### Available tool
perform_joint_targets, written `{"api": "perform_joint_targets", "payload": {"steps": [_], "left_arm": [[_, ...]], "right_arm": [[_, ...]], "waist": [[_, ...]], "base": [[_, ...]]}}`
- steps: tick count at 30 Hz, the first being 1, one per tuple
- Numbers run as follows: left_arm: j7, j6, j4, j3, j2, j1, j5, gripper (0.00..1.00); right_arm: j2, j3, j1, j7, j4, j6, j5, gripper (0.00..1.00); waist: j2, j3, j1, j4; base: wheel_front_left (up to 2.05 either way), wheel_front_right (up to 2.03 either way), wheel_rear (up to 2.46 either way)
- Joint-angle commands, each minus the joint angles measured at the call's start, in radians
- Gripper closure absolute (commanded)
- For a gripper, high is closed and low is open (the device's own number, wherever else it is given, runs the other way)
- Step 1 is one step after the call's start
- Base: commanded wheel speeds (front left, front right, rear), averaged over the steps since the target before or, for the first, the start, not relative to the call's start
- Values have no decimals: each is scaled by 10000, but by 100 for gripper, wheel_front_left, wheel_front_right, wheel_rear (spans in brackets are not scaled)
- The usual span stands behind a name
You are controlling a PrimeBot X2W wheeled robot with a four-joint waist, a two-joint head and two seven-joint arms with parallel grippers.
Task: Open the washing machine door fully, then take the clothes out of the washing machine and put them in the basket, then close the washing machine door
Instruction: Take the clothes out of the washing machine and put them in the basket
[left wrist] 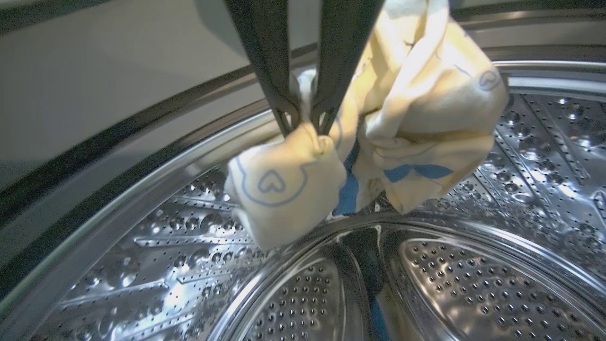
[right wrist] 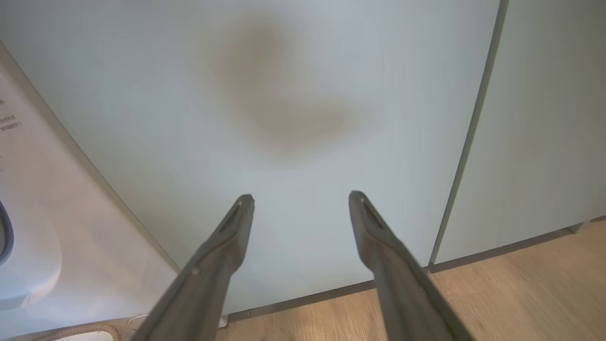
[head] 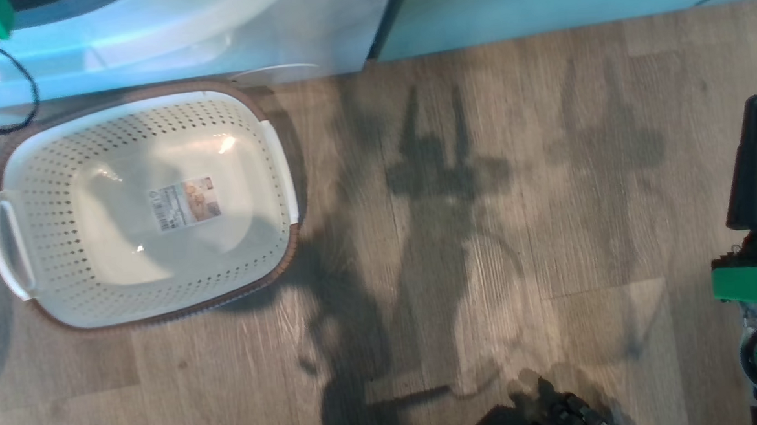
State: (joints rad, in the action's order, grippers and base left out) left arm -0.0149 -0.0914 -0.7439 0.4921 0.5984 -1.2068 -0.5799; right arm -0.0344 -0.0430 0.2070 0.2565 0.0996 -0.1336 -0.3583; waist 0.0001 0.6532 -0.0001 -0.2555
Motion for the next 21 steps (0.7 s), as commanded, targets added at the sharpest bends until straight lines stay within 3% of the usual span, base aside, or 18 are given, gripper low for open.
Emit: {"api": "perform_joint_targets", "payload": {"steps": [1, 9, 15, 21], "left_arm": [[-378, 150, 358, -316, 360, 39, 84, 100], [-2342, 1242, 1677, -1030, 52, 1179, 107, 100], [-2463, 2285, 4796, -2719, -301, 2811, 903, 100], [-2466, 2446, 7583, -4337, -1083, 4596, 2018, 100]], "right_arm": [[-158, 48, -285, 53, 268, 29, 90, 0], [-158, -240, -486, 53, 388, 29, 438, 0], [-158, -392, -488, 53, 459, 29, 635, 0], [-158, -479, -500, 53, 476, 29, 746, 0]], "waist": [[-1, -155, 1, 152], [-1, -547, 1, 648], [-1, -682, 1, 940], [-1, -825, 1, 1122]], "base": [[0, 0, 0], [0, 0, 0], [0, 0, 0], [0, 0, 0]]}}
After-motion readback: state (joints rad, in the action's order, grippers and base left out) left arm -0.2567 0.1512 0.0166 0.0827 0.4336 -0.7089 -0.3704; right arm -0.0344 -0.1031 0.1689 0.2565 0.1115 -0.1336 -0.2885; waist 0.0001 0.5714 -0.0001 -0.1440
